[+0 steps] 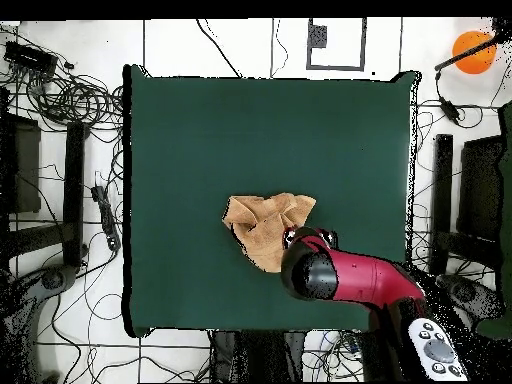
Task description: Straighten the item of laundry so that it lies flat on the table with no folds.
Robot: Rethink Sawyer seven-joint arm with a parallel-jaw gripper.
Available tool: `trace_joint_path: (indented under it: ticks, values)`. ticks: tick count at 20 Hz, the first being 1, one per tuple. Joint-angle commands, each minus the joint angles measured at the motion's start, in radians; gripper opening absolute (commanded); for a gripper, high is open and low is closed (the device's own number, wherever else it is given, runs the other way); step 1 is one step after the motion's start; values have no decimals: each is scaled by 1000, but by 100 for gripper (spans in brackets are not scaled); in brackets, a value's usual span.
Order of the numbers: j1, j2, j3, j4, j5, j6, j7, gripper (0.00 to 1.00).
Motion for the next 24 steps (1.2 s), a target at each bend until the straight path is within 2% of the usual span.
trace_joint_path:
  ticks: [1, 9, 15, 19, 24]
  values:
    - [44, -1, 93, 75, 5, 38, 97, 100]
    - [121, -15, 59, 68, 36, 52, 147, 100]
    - [195, 7, 16, 56, 55, 27, 195, 100]
    - [207, 19, 5, 51, 61, 17, 197, 100]
    - [177, 18, 13, 65, 56, 7, 179, 100]
